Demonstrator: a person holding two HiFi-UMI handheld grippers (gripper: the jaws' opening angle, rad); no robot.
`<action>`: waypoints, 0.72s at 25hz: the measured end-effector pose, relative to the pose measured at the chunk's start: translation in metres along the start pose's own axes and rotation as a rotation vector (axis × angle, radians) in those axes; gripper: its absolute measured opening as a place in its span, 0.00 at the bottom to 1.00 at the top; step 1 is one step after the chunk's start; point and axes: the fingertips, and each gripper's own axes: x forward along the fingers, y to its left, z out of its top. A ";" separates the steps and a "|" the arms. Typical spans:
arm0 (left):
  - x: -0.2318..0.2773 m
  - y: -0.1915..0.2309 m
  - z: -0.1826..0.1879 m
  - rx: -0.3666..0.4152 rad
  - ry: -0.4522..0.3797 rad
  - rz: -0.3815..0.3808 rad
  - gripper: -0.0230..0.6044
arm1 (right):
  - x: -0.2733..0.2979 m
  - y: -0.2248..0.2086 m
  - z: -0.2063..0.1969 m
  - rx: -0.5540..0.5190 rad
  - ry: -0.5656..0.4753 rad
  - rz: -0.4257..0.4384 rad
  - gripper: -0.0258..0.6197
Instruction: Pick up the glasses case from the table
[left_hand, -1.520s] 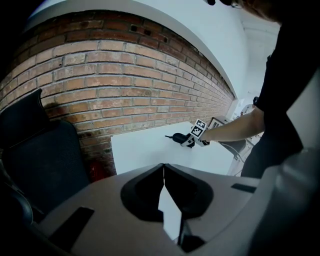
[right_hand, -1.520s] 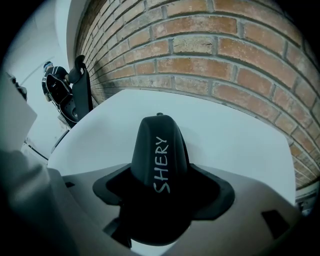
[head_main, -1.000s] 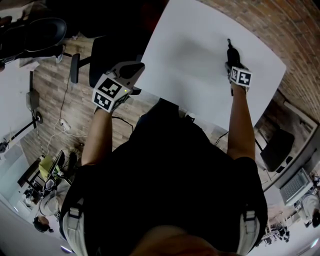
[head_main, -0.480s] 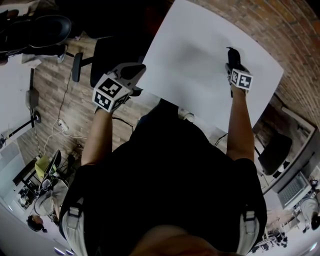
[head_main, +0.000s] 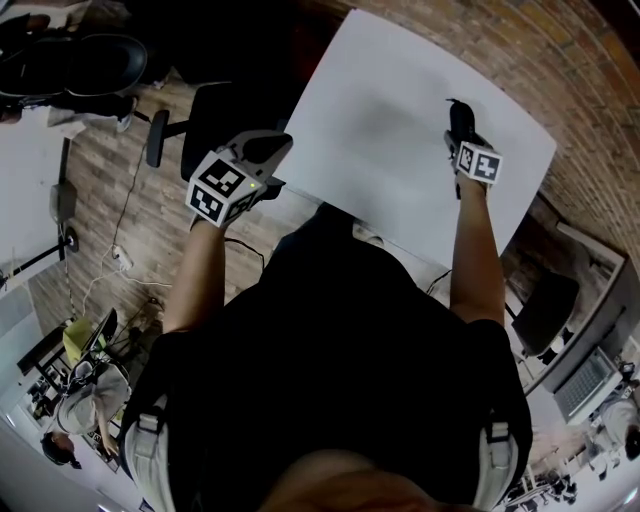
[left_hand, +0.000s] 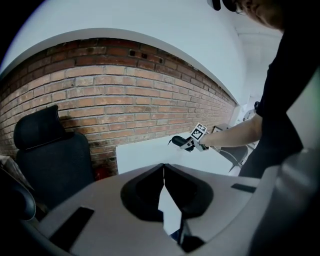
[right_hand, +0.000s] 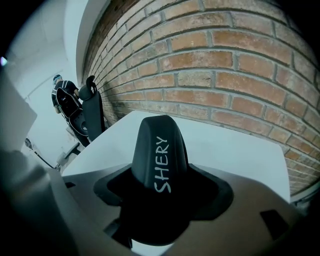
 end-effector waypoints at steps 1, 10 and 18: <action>-0.002 -0.002 0.002 -0.002 -0.007 -0.001 0.05 | -0.003 0.001 0.002 0.000 -0.005 0.002 0.55; -0.019 -0.025 0.010 0.010 -0.028 0.017 0.05 | -0.033 0.003 -0.001 0.002 -0.036 0.016 0.55; -0.022 -0.043 0.021 0.037 -0.055 0.026 0.05 | -0.054 0.005 0.003 -0.020 -0.070 0.026 0.56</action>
